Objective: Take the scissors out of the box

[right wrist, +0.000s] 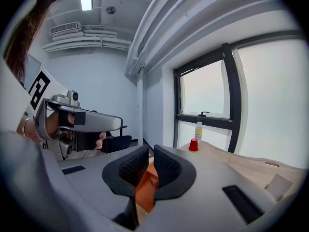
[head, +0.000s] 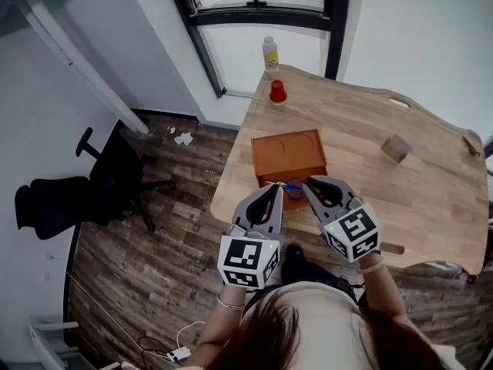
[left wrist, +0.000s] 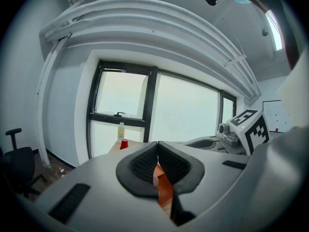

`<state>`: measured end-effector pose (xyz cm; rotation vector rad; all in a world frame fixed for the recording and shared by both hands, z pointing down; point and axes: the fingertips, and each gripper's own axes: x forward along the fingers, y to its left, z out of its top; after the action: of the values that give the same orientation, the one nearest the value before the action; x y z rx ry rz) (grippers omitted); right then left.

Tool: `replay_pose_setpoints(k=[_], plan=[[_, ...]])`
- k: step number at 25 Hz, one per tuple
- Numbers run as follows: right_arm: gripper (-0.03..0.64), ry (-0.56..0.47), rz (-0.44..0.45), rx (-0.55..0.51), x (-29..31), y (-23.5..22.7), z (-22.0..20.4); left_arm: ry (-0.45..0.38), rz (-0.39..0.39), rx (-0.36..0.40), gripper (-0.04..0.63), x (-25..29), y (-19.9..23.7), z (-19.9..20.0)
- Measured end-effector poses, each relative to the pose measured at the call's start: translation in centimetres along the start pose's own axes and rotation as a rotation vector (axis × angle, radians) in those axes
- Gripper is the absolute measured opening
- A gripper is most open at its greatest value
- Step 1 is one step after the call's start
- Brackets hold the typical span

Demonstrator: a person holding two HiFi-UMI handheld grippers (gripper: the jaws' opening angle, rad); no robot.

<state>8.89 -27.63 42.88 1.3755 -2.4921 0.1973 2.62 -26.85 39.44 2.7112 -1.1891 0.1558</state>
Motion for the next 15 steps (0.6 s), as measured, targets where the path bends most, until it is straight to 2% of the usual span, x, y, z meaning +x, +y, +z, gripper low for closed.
replay_pose_setpoints(k=[15], plan=[[0.074, 0.195, 0.142, -0.13, 4.6, -0.9, -5.4, 0.021, 0.036, -0.029, 0.02, 2.8, 1.5, -1.3]])
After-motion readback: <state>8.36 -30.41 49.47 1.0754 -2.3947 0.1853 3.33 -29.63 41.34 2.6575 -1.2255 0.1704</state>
